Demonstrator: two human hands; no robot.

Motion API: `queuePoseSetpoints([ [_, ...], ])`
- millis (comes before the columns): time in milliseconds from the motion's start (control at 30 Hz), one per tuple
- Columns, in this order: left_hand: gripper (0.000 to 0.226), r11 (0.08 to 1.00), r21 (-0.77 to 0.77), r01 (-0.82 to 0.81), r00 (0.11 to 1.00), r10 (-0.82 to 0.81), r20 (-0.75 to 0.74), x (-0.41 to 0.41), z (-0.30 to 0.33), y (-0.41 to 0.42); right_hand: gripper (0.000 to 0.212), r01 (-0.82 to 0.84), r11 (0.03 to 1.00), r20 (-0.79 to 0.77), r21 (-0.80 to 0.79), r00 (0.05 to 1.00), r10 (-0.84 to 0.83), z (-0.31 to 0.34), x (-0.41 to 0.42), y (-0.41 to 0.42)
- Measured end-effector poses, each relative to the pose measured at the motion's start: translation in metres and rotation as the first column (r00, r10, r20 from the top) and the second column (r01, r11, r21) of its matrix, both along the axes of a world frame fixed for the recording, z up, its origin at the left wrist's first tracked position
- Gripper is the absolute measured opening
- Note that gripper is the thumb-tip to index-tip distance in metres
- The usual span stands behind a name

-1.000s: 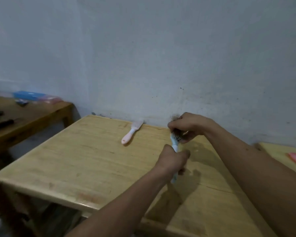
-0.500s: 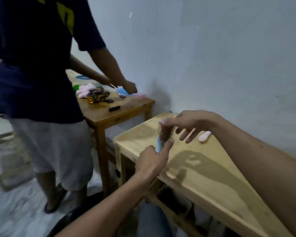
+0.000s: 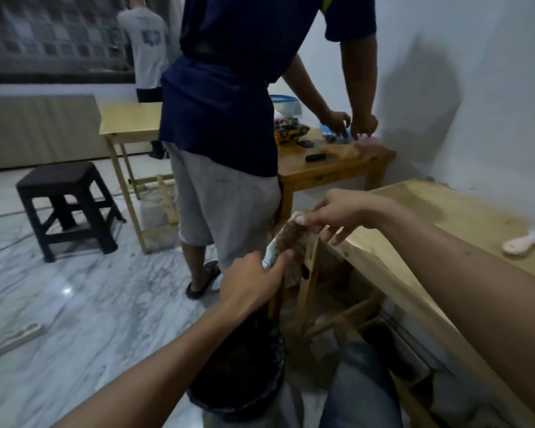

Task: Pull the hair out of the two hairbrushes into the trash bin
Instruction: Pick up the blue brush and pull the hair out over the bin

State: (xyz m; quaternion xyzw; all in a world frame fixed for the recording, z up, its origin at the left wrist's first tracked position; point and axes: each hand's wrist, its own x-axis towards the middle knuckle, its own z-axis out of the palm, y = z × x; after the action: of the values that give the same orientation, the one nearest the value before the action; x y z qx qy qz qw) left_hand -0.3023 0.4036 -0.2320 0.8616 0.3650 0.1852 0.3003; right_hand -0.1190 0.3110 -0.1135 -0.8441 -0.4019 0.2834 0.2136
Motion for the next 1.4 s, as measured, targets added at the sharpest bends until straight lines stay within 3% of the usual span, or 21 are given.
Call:
queuePoseSetpoints([
  [133,0.072,0.995,0.092,-0.044,0.997,0.05,-0.062,-0.018,-0.013,0.013,0.024,-0.062,0.997,0.049,0.052,0.997,0.06,-0.013,-0.009,0.024],
  [333,0.065,0.994,0.064,-0.085,0.989,0.093,-0.119,-0.047,-0.042,0.025,0.006,-0.057,0.993,-0.023,0.103,0.998,0.06,-0.05,-0.023,0.048],
  [533,0.063,0.986,0.129,-0.103,0.962,0.132,-0.24,-0.09,-0.078,0.031,0.003,-0.027,0.993,-0.115,0.114,0.993,0.04,-0.118,-0.04,0.061],
  [700,0.066,0.978,0.197,-0.076,0.924,0.143,-0.354,-0.127,-0.114,0.038,0.016,0.034,0.999,-0.088,0.042,0.996,-0.03,-0.178,-0.055,0.058],
  [967,0.06,0.972,0.217,-0.094,0.901,0.176,-0.397,-0.143,-0.13,0.055,0.013,0.252,0.967,-0.107,0.043,0.963,-0.247,-0.189,-0.047,0.059],
  [1067,0.061,0.972,0.213,-0.096,0.904,0.175,-0.391,-0.143,-0.13,0.056,0.024,0.156,0.988,-0.141,0.008,0.978,-0.153,-0.191,-0.047,0.064],
  [1167,0.062,0.971,0.219,-0.092,0.899,0.176,-0.402,-0.142,-0.131,0.057,0.063,0.021,1.0,-0.439,0.004,0.898,-0.017,-0.194,-0.052,0.07],
  [1233,0.062,0.972,0.216,-0.094,0.894,0.178,-0.411,-0.143,-0.13,0.058,0.077,-0.11,0.994,-0.493,0.009,0.864,0.1,-0.197,-0.058,0.073],
  [1300,0.061,0.973,0.209,-0.094,0.895,0.175,-0.411,-0.144,-0.129,0.059,0.072,-0.19,0.981,-0.49,0.031,0.853,0.18,-0.202,-0.065,0.074],
  [1400,0.06,0.974,0.208,-0.09,0.898,0.17,-0.405,-0.148,-0.131,0.059,0.026,-0.205,0.975,-0.383,0.085,0.897,0.222,-0.21,-0.074,0.077],
])
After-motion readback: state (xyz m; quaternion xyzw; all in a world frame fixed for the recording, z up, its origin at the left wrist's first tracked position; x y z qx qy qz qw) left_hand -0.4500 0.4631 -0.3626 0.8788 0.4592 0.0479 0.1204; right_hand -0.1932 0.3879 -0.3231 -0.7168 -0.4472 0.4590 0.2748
